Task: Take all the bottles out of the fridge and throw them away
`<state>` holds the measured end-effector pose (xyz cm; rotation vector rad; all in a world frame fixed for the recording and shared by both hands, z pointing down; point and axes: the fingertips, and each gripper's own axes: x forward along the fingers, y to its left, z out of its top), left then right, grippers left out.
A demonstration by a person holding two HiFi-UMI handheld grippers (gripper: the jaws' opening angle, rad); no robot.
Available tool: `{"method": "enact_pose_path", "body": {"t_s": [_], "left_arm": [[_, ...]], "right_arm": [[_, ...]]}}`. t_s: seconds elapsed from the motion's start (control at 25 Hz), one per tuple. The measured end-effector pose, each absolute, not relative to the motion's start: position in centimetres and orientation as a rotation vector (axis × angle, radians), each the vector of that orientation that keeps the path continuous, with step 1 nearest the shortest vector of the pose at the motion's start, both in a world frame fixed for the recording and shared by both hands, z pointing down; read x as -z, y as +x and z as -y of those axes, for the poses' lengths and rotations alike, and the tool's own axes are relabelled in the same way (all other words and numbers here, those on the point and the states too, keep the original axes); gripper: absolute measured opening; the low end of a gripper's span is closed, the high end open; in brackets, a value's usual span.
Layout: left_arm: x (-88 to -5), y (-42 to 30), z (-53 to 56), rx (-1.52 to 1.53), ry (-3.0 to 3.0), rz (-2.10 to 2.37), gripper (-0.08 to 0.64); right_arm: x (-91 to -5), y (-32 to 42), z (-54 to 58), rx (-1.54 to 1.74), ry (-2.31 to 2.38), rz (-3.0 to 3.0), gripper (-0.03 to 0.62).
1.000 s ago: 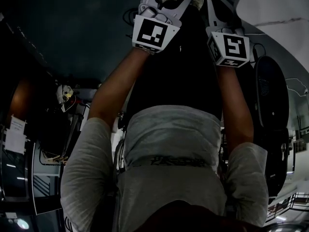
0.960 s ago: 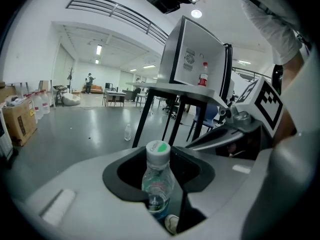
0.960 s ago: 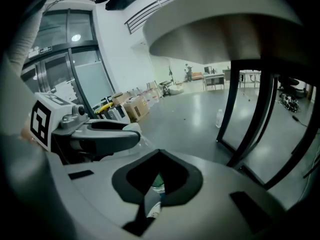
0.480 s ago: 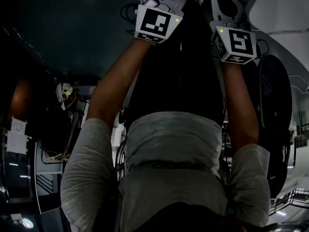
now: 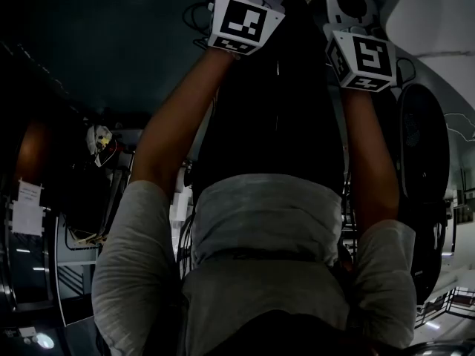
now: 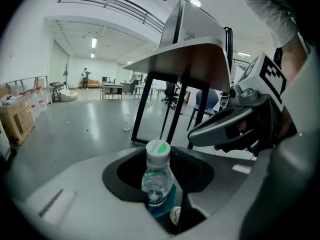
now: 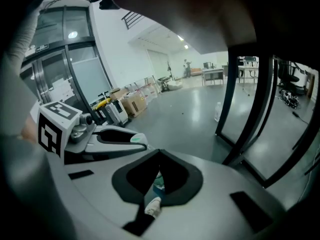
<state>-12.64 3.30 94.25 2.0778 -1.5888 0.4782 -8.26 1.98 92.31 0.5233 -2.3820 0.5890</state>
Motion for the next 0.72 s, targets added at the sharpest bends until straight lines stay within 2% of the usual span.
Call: {"method": "enact_pose_path", "body": {"t_s": [0.32, 0.72], "left_arm": [[-95.9, -12.7, -4.0, -0.505, 2.027, 1.550, 0.152], [-92.3, -13.1, -4.0, -0.487, 2.052, 1.586, 0.152]], "right_arm": [[-91.7, -8.2, -1.6, -0.580, 0.508, 2.390, 0.009], [-88.9, -8.8, -3.0, -0.562, 0.463, 2.416, 0.009]]}}
